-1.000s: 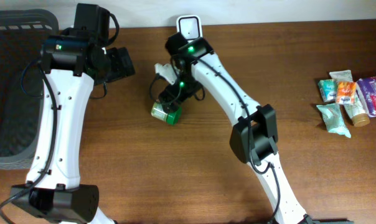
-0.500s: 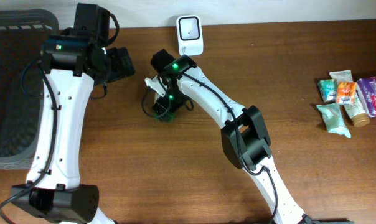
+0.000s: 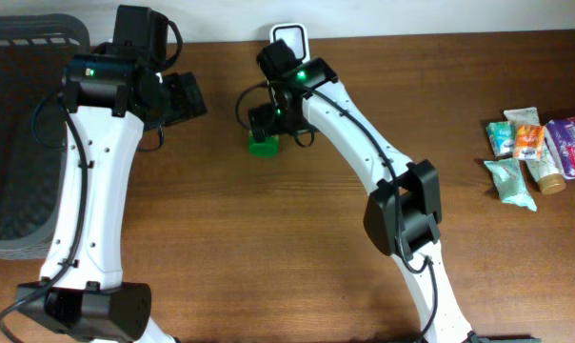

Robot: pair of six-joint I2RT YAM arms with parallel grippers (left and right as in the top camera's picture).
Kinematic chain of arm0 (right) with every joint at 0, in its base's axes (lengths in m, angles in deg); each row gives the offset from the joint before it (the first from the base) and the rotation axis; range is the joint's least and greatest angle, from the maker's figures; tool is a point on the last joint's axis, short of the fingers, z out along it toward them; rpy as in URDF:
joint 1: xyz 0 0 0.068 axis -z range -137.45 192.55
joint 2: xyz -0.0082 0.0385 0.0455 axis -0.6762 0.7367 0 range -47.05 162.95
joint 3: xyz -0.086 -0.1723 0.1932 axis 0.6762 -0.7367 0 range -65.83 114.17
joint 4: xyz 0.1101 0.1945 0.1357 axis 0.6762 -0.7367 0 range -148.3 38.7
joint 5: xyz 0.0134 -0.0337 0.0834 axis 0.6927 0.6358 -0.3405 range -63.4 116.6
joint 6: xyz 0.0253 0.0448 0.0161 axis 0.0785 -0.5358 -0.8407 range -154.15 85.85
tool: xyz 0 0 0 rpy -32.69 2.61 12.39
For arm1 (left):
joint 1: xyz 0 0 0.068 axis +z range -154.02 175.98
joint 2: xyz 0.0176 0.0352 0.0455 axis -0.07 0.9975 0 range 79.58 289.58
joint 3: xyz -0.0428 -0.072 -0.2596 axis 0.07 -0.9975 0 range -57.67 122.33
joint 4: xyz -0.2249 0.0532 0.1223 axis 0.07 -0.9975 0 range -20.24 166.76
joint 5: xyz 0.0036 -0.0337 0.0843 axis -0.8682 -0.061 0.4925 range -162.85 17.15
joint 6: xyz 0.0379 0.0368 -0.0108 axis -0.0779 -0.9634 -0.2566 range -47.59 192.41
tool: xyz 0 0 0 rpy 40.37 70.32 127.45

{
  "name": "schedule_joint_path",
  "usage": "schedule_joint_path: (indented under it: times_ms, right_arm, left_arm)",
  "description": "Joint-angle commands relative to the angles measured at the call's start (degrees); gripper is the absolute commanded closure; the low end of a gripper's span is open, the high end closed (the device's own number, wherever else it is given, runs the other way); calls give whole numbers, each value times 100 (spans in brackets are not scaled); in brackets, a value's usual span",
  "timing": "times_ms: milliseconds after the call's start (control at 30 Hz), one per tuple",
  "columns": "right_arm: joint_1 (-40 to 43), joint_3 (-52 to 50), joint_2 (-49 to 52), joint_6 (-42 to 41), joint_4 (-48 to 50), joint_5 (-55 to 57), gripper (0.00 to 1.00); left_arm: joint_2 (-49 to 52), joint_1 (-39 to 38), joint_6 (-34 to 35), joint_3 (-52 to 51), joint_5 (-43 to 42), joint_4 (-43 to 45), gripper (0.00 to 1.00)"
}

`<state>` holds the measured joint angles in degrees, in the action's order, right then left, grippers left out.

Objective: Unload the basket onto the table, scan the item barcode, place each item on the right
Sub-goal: 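Lift the jar and turn it toward the scanner, then hold the green-capped jar in front of the scanner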

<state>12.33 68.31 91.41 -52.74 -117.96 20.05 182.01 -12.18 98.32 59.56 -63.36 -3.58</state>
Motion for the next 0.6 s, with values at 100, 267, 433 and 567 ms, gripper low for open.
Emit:
schedule_joint_path:
  times_ms: [100, 267, 433, 567]
  right_arm:
    - [-262, 111, -63, -1080, 455, 52, 2]
    - [-356, 76, 332, -1742, 439, 511, 1]
    - [-400, -120, 597, -1982, 575, 533, 0]
    - [-507, -238, 605, -1987, 761, 564, 8]
  left_arm:
    - [-79, 35, -74, 50, 44, 7, 1]
    - [-79, 35, -74, 50, 44, 7, 1]
    - [-79, 35, -74, 50, 44, 7, 1]
    - [-79, 35, -74, 50, 44, 7, 1]
